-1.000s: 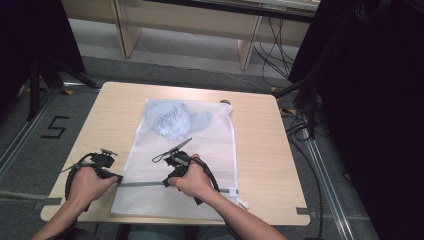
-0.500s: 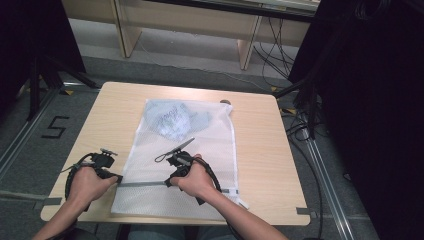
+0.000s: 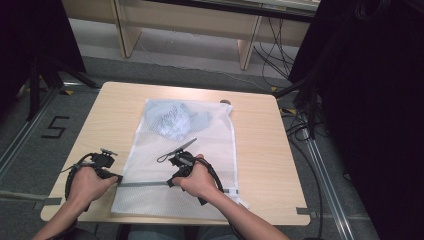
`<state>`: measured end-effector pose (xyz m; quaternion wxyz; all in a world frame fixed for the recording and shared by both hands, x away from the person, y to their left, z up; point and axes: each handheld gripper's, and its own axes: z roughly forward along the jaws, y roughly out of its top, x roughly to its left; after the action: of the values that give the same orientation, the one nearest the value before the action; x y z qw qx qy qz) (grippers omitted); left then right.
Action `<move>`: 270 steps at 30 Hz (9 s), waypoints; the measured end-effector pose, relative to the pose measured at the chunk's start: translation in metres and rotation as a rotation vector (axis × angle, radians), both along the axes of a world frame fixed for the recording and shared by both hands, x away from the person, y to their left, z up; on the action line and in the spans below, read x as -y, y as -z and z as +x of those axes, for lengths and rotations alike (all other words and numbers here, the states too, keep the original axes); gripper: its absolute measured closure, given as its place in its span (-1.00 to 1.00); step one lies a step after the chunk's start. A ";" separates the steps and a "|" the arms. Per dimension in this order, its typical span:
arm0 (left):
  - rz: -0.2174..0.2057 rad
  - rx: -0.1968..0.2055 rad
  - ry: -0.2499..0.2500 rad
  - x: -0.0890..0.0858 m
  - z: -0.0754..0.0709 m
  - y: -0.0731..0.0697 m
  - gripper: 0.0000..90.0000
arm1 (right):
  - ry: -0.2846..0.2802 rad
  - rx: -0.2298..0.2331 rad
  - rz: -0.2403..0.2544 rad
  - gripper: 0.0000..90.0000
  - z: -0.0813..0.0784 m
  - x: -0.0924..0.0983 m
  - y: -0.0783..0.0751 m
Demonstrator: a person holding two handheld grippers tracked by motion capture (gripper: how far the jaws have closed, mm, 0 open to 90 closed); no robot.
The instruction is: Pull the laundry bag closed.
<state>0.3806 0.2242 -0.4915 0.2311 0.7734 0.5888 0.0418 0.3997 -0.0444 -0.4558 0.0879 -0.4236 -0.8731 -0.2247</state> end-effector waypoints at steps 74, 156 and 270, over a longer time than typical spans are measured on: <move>-0.007 0.003 -0.008 0.000 0.000 0.000 1.00 | 0.020 0.022 -0.003 0.93 -0.001 0.034 -0.003; -0.006 0.005 -0.011 0.001 0.000 0.000 1.00 | 0.091 0.030 0.031 0.93 -0.008 0.084 -0.004; -0.005 0.005 -0.011 0.001 0.000 0.000 1.00 | 0.193 0.008 0.012 0.93 -0.012 0.143 -0.009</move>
<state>0.3802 0.2233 -0.4918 0.2340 0.7694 0.5927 0.0435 0.3874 -0.1875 -0.4465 0.0648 -0.5042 -0.8273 -0.2392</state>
